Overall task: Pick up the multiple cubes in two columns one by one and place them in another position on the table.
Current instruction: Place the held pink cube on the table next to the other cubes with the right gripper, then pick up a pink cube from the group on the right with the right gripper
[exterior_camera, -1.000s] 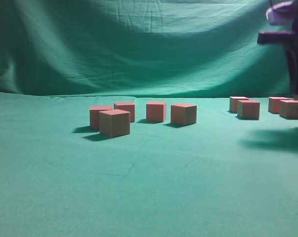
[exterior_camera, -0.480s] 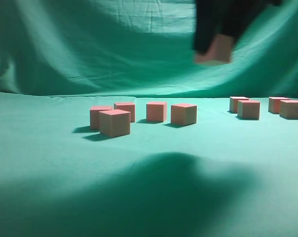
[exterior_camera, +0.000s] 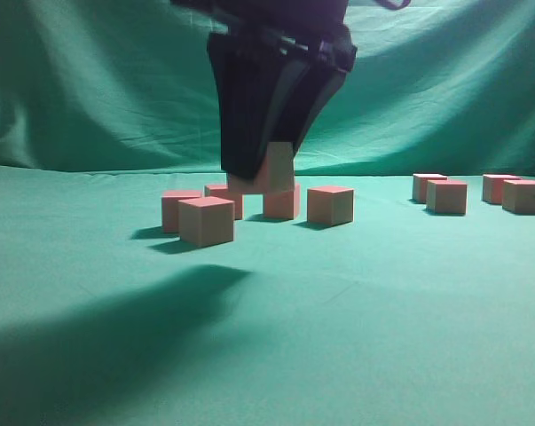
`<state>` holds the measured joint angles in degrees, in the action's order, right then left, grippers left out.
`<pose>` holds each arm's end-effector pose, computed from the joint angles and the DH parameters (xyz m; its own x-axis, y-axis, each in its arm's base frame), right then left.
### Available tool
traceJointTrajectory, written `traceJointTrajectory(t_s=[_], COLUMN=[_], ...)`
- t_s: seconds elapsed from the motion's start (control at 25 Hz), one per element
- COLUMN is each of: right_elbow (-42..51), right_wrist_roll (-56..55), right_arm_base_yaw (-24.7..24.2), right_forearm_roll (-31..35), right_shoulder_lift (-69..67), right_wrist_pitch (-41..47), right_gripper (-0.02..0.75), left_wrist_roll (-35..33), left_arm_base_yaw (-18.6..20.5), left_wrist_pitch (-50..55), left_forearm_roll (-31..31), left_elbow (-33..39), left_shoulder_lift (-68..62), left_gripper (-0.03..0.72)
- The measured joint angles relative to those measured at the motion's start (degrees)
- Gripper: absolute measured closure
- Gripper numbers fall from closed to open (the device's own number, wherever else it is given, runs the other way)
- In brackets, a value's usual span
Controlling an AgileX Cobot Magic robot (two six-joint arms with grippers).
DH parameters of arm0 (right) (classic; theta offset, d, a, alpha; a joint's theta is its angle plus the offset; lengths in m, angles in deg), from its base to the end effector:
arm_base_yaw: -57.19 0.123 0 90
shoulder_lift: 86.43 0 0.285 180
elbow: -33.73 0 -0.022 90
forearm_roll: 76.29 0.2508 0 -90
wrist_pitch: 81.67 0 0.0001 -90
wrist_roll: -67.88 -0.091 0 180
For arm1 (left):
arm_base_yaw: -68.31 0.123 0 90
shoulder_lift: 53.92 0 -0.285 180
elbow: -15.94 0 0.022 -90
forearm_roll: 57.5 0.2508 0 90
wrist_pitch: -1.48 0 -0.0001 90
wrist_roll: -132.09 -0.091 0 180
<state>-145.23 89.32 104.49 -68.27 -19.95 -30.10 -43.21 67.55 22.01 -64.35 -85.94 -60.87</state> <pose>0.2456 0.2809 0.2124 -0.4189 -0.8687 -0.2644 -0.9041 0.4261 0.0325 0.0526 -0.0045 0.1766 -0.2720 -0.1891 -0.9435 0.0011 0.9804 -0.1968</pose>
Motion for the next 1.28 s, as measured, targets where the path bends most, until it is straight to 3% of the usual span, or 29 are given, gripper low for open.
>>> traceJointTrajectory(t_s=[0.56, 1.28], right_elbow=[-5.26, -5.50], right_wrist_roll=[0.08, -5.09], right_arm_base_yaw=[0.00, 0.00], right_forearm_roll=[-5.93, -6.38], right_shoulder_lift=[-8.62, -9.87], right_wrist_pitch=[-2.59, -3.11], right_gripper=[0.475, 0.475], left_wrist_roll=[0.00, 0.00], left_arm_base_yaw=[0.00, 0.00], left_wrist_pitch=[0.00, 0.00], left_forearm_roll=[0.00, 0.00], left_elbow=[0.00, 0.00], left_shoulder_lift=[0.00, 0.00], left_gripper=[0.688, 0.688])
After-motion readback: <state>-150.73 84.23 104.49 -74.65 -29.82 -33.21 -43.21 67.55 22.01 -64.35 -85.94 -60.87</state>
